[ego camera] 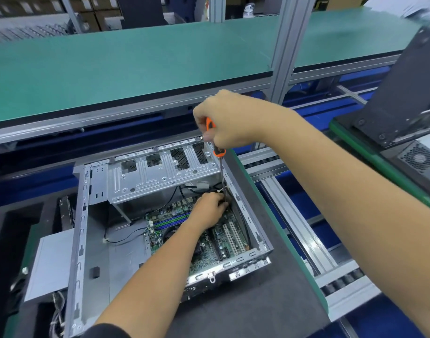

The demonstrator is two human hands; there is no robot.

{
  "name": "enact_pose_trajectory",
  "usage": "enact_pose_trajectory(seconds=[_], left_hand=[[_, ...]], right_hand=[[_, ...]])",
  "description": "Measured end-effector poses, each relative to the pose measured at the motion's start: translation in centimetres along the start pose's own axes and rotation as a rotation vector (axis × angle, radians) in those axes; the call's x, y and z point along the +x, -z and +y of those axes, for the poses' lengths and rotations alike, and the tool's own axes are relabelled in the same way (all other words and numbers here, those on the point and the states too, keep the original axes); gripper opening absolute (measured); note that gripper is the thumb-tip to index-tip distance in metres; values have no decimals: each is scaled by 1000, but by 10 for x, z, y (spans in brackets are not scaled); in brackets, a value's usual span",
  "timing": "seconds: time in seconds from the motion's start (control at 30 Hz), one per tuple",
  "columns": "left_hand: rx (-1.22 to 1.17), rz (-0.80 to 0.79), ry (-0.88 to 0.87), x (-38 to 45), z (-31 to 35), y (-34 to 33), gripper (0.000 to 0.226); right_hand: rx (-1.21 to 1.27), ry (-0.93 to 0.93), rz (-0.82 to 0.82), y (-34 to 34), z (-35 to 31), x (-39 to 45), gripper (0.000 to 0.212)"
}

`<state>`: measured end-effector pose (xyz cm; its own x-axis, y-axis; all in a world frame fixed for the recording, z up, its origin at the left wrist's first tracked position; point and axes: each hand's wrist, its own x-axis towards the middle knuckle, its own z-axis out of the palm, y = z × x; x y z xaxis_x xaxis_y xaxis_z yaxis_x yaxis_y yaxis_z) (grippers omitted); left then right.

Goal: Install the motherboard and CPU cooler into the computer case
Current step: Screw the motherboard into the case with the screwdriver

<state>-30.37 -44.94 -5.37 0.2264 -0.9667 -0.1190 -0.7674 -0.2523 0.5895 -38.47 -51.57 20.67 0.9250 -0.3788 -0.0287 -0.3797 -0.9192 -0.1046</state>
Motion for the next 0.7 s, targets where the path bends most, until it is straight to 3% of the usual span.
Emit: enact_pose_trajectory(seconds=[0.07,0.13,0.2,0.27,0.3,0.37,0.43,0.5,0.57,0.63,0.7], left_hand=[[-9,-6,-11,1,0,0,16],[-17,-3,-11,1,0,-1,18],[-15,0,-6,1,0,-1,18],[-12,-5,-3,2,0,-2,18],[-10,-10,-1,2,0,-1,18],[-10,-15,6,2,1,-1,16],[-18,-15,15,3,0,-1,17],[-37,-11,30,2,0,-1,27],[-50,-5,32,3,-1,-1,31],[-49,-5,26,4,-2,-2,30],[-49,-5,22,4,-2,-2,29]], right_hand=[[-146,-47,116,-5,1,1,35],[-188,-99,125,-6,2,0,46],[-112,-72,13,-1,4,-1,38],[89,-45,-146,4,8,-2,9],[137,-32,-159,5,8,-3,5],[77,-4,-52,1,7,-3,4],[-83,-36,94,-5,4,-2,32],[-165,-108,135,-6,5,-3,47],[-179,-123,36,-1,7,-3,42],[-25,-94,-119,7,12,-5,18],[113,-73,-174,12,14,-8,12]])
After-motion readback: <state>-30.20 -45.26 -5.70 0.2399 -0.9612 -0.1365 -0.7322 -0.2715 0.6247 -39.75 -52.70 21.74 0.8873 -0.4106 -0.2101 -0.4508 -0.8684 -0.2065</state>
